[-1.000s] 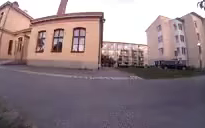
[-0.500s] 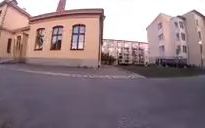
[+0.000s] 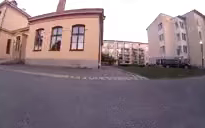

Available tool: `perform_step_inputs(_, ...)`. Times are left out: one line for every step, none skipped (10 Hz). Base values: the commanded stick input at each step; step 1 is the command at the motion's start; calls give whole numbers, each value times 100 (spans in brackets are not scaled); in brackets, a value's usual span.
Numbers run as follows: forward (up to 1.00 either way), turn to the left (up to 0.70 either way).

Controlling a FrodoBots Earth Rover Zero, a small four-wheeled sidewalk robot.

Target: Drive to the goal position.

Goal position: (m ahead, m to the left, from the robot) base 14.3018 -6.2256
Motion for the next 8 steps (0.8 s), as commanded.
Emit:
perform_step_inputs(50, -1)
perform_step_inputs(50, -1)
perform_step_inputs(50, -1)
perform_step_inputs(50, -1)
perform_step_inputs(50, -1)
perform_step_inputs(50, -1)
perform_step_inputs(50, -1)
perform_step_inputs(50, -1)
